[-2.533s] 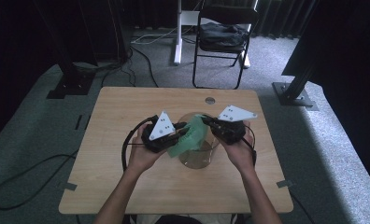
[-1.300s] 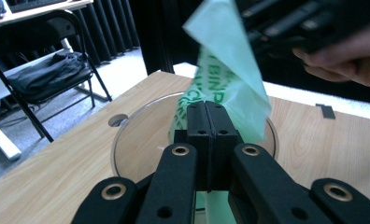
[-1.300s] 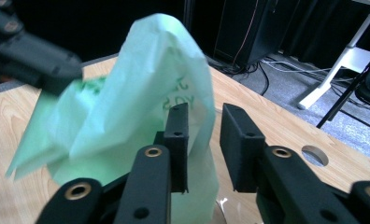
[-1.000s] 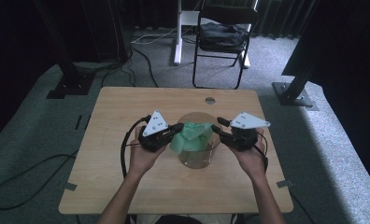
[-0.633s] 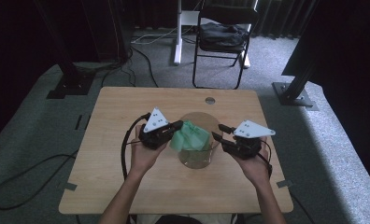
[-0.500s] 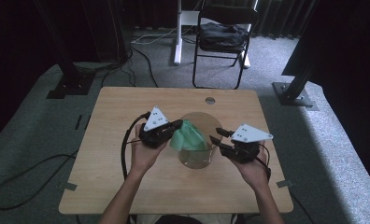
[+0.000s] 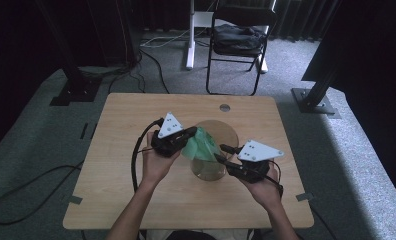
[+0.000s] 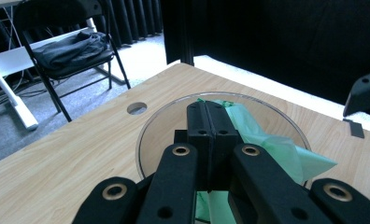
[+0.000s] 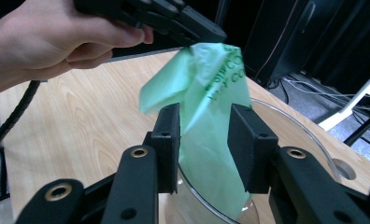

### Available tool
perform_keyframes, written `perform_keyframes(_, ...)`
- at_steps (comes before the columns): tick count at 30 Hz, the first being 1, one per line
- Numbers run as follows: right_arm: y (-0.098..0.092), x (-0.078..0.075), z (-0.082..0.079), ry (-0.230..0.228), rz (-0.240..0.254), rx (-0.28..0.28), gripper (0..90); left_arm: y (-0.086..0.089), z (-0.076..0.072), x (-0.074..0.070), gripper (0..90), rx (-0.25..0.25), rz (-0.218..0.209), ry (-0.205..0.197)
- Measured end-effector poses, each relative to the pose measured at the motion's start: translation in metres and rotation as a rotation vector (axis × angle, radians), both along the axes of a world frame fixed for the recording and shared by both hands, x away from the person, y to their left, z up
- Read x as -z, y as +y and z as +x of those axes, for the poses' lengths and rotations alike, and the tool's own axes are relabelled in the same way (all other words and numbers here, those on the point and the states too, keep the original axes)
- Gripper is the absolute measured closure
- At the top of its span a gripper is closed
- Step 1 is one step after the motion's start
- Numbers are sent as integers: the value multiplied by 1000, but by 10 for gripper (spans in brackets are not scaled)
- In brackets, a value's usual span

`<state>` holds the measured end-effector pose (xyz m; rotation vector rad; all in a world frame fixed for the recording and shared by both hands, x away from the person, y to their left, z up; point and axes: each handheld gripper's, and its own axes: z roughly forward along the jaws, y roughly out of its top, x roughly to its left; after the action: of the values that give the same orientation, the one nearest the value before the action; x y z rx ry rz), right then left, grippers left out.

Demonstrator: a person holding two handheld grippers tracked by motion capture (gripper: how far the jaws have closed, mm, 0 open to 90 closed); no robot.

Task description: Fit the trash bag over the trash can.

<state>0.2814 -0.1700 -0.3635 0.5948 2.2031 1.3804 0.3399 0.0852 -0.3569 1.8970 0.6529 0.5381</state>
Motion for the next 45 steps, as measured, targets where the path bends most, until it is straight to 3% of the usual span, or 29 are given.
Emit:
perform_keyframes(21,34,7,5,14,-19,-76,670,-8,-3,-5,900,24,17,15)
perform_keyframes(36,38,12,13,-28,-68,0,645,-10,-9,-9,900,48,24,12)
perform_keyframes(45,37,17,19,-19,-86,48,687,-11,-9,-10,900,56,11,19)
